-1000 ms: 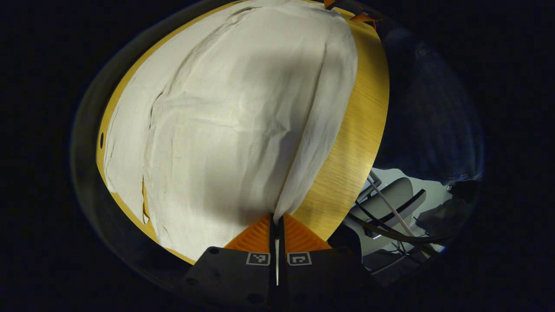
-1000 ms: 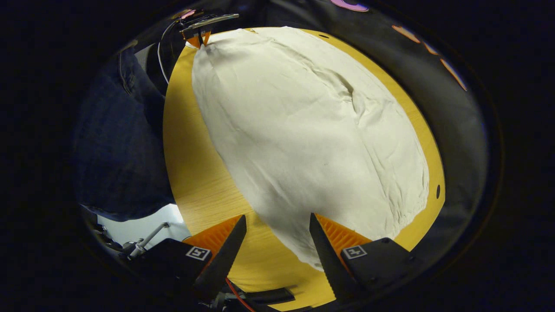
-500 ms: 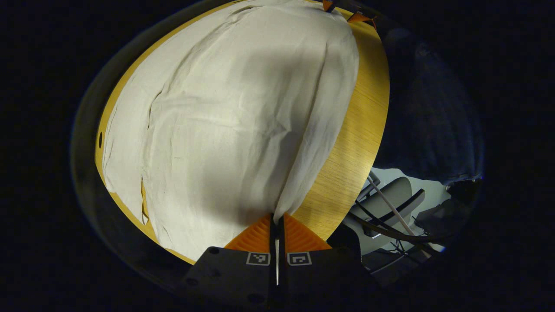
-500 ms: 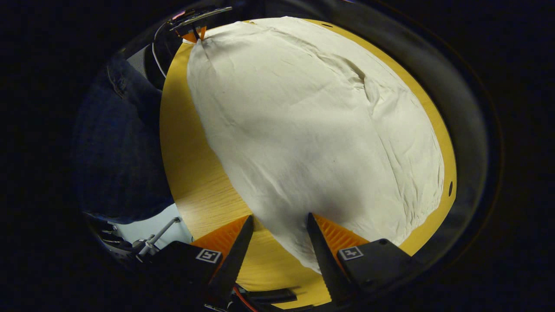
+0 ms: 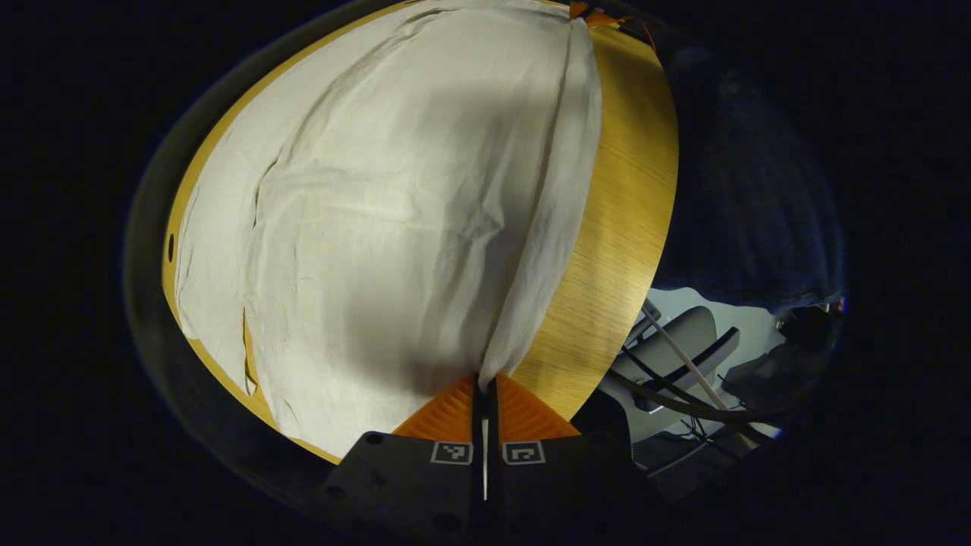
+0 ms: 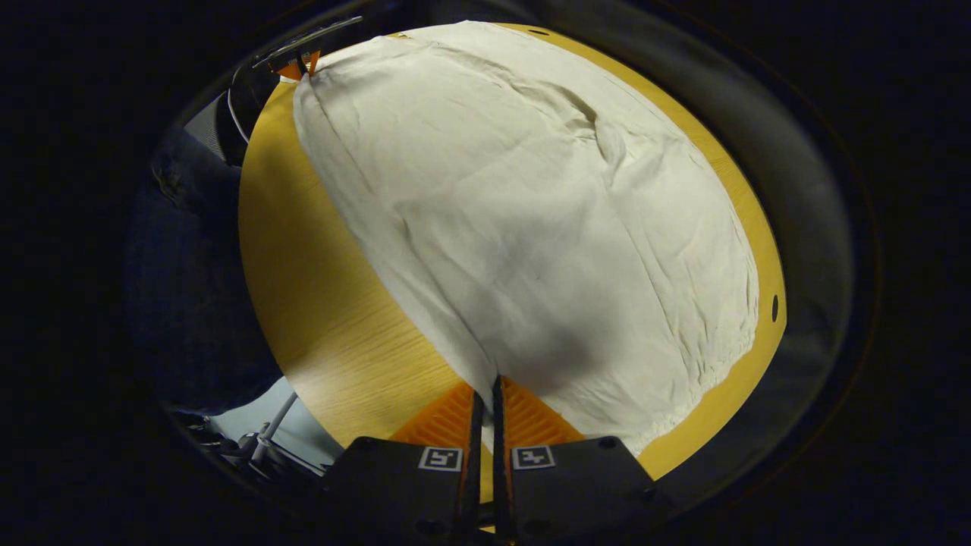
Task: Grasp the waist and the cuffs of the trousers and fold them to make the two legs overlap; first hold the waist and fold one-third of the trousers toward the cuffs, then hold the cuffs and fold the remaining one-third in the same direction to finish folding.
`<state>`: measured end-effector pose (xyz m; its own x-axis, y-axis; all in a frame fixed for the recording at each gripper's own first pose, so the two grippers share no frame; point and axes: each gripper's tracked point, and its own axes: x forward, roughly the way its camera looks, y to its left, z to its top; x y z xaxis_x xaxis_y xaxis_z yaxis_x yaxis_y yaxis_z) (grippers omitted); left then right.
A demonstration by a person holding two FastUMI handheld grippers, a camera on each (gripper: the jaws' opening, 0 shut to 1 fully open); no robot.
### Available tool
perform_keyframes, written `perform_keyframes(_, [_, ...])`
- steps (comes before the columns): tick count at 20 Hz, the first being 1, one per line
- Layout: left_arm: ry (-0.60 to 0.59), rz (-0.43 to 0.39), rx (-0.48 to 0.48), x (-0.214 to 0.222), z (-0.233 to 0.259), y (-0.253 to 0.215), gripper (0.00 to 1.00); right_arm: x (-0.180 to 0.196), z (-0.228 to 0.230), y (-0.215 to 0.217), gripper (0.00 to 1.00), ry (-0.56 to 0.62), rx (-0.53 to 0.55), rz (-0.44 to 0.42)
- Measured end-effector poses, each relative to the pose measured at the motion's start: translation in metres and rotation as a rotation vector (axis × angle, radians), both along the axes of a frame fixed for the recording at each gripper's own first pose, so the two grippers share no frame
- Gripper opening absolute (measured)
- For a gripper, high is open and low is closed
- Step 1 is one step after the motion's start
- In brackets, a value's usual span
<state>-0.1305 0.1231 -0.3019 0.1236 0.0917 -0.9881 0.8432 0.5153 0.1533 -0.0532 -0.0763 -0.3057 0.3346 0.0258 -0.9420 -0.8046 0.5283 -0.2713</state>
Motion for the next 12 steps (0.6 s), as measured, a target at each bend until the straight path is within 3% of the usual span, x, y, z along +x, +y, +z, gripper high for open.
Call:
perform_keyframes(3, [0.008, 0.019, -0.012, -0.001, 0.001, -0.001, 0.0, 0.002, 0.003, 0.0, 0.05, 0.017, 0.02, -0.065])
perform_keyframes(5, [-0.011, 0.066, -0.016, 0.002, 0.002, 0.0, 0.0, 0.011, 0.011, 0.002, 0.05, -0.034, 0.037, -0.106])
perform_keyframes(9, [-0.125, 0.154, -0.001, 0.028, 0.022, 0.014, 0.0, 0.041, 0.044, 0.014, 0.05, -0.17, 0.136, -0.262])
perform_keyframes(12, [-0.269, 0.228, 0.017, 0.074, 0.057, 0.023, 0.0, 0.073, 0.072, 0.019, 0.03, -0.276, 0.202, -0.37])
